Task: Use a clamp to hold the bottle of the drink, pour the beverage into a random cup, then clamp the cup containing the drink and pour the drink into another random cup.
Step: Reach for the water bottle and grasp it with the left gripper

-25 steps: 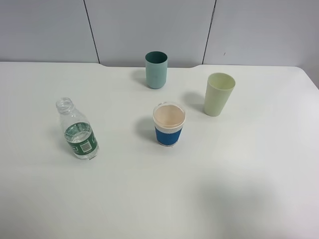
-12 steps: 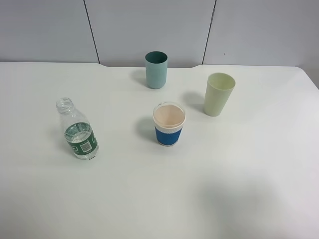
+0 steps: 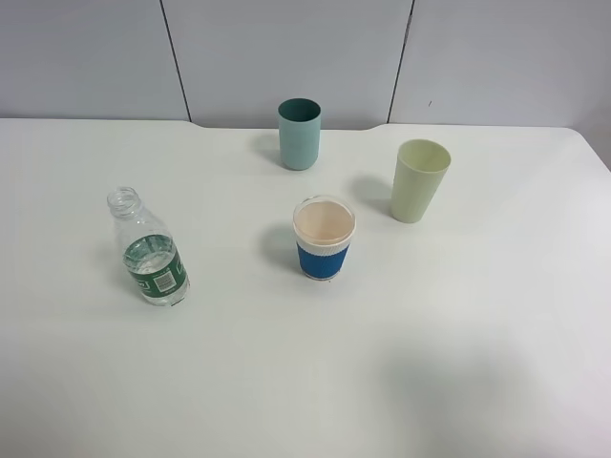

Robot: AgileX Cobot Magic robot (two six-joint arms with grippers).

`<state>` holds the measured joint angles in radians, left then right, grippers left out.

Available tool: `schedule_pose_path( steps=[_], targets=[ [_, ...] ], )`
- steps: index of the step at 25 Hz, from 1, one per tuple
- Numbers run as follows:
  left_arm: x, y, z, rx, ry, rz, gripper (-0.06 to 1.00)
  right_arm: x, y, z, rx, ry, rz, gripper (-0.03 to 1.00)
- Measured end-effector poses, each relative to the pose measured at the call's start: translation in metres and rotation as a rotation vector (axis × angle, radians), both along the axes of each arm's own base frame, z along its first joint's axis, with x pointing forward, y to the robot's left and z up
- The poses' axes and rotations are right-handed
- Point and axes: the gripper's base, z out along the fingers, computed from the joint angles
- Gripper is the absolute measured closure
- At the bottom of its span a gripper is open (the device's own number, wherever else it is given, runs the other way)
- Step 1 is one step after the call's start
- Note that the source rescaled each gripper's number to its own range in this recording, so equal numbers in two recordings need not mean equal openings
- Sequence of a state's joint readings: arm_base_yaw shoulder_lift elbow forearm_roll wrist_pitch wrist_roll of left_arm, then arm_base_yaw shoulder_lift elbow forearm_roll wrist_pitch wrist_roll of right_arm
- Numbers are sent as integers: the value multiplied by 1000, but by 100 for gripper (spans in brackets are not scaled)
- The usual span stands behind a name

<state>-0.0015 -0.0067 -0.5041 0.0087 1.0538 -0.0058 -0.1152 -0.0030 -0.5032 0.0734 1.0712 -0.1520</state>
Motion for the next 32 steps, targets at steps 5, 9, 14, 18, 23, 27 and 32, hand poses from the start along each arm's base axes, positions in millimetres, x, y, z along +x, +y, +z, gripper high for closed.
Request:
schedule_pose_path(
  steps=[5,9,14,18,23,27,32],
  targets=[
    [0,0,0,5,1,-3,-6,0,0,0,0,0,0,-3],
    [0,0,0,5,1,-3,-6,0,0,0,0,0,0,-3],
    [0,0,0,5,1,-3,-6,0,0,0,0,0,0,-3],
    [0,0,0,0,1,0,-6,0,0,0,0,0,0,-3],
    [0,0,0,0,1,0,-6,0,0,0,0,0,0,-3],
    [0,0,0,5,1,-3,-6,0,0,0,0,0,0,-3],
    [0,0,0,5,1,-3,-6,0,0,0,0,0,0,-3]
  ],
)
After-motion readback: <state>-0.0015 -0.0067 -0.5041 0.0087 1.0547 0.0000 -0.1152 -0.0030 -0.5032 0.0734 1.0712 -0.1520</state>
